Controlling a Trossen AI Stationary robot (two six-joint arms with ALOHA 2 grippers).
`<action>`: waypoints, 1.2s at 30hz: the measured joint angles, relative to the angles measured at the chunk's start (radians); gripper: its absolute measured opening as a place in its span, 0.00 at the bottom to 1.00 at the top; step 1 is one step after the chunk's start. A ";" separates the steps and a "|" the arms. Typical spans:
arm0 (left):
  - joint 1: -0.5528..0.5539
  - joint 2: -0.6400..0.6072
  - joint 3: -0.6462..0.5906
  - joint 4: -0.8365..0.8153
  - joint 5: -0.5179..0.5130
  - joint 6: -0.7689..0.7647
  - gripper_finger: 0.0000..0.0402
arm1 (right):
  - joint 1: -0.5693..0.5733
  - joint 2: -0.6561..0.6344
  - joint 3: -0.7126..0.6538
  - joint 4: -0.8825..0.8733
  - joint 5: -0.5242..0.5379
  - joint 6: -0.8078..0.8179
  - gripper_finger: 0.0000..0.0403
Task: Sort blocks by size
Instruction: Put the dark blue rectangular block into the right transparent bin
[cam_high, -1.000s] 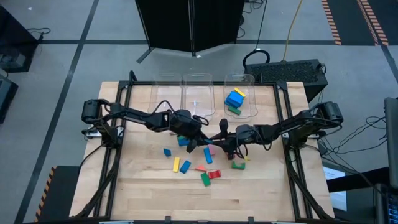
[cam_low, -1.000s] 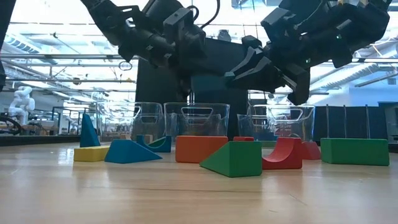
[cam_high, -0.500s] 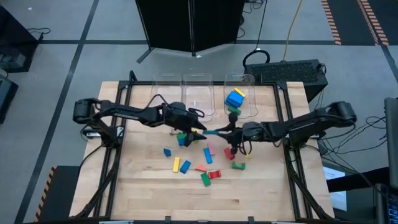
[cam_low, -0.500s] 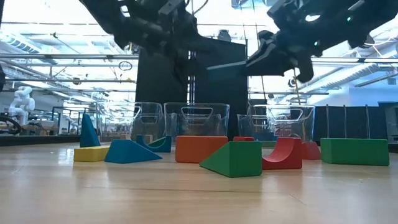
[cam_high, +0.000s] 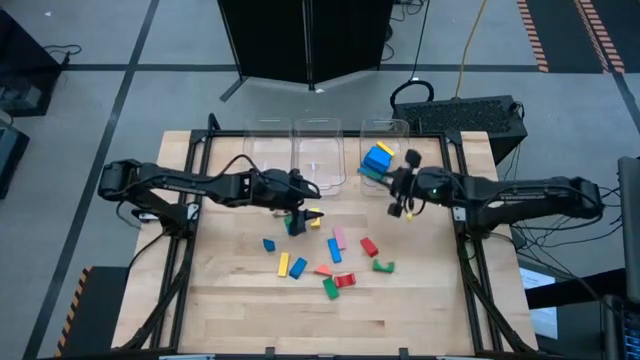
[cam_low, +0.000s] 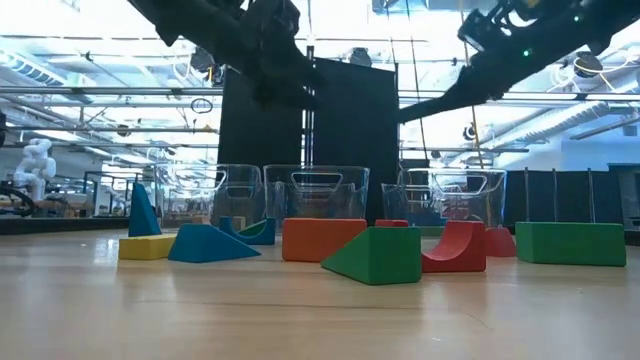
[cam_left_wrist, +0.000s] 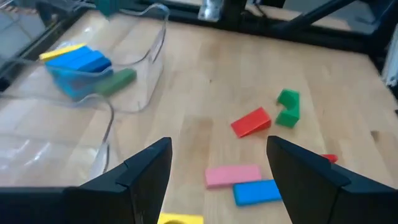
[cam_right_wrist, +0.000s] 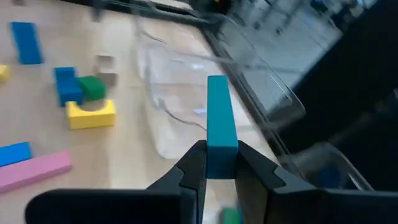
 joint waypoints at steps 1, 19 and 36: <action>-0.004 -0.001 0.000 -0.014 -0.014 0.000 0.65 | -0.025 -0.008 0.000 -0.013 0.000 0.020 0.13; -0.071 0.000 -0.111 -0.011 -0.212 -0.036 0.65 | -0.503 0.254 0.000 0.065 -0.277 0.190 0.14; -0.189 0.000 -0.138 -0.014 -0.333 -0.062 0.65 | -0.638 0.454 0.000 0.183 -0.406 0.182 0.14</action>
